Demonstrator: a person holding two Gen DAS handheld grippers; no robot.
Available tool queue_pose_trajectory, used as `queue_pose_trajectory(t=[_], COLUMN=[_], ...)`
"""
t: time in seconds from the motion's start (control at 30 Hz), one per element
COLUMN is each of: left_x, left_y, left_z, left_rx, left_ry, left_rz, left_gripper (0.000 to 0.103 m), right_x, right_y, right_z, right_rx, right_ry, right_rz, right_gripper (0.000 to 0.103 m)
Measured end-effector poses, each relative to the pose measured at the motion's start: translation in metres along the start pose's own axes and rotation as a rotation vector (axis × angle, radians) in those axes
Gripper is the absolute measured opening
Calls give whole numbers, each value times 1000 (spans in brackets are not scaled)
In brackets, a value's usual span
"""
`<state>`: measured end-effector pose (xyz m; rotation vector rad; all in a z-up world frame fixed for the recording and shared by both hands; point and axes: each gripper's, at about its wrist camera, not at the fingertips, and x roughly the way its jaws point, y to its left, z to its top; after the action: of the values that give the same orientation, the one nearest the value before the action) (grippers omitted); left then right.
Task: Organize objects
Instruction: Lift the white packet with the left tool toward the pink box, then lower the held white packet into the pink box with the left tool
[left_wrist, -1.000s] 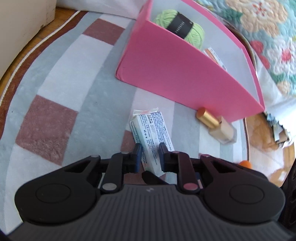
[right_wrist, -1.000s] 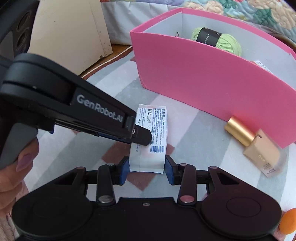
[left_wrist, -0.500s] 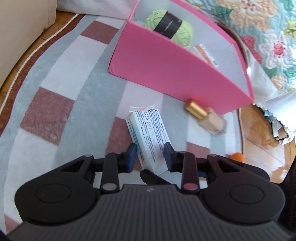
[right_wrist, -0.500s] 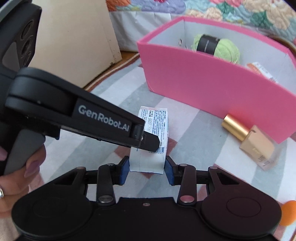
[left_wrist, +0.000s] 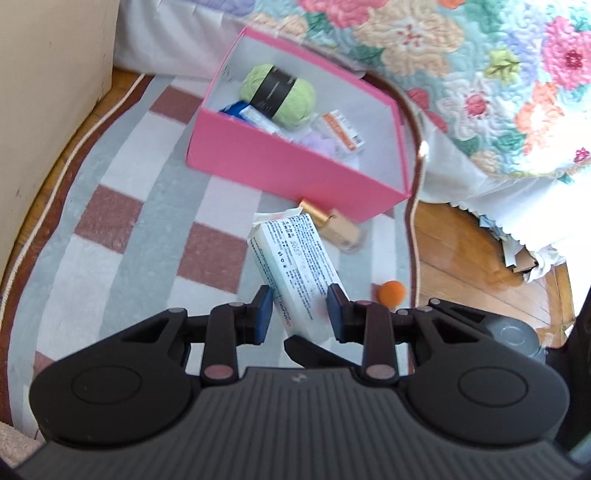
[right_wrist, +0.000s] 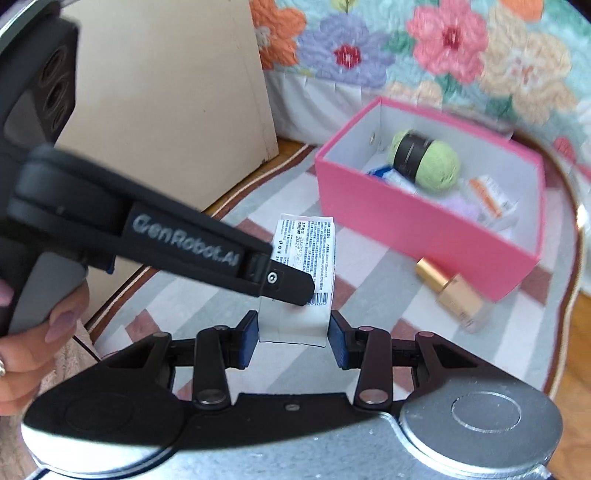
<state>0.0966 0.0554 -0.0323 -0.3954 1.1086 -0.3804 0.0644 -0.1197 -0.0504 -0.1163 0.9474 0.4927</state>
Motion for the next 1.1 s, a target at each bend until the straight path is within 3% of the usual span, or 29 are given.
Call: queue_pose_trajectory(t=[0.4,0.67,0.83,0.97,1.1], left_x=[-27,-8,33,76,119], left_y=[-57,-85,-100,-95,-85], left_z=[34,68,104,131,150], left_rx=[111,123,111,0,-70], left_ry=[-86,-108,-60,-28,26], left_rz=[-40,-84,-88,-95,-86], left_gripper=[31,31,31,31,30], right_x=[-59,-67,-50,-18,18], right_y=[-13,-45,-82,-111,-142], right_z=[26,46,70,88,106], right_rx=[-6,25,66,43,52], right_ry=[-128,-187,-131,-70,41], right_rz=[-114,-181,-219,-255,-233], right_gripper=[45,45,45,45,45])
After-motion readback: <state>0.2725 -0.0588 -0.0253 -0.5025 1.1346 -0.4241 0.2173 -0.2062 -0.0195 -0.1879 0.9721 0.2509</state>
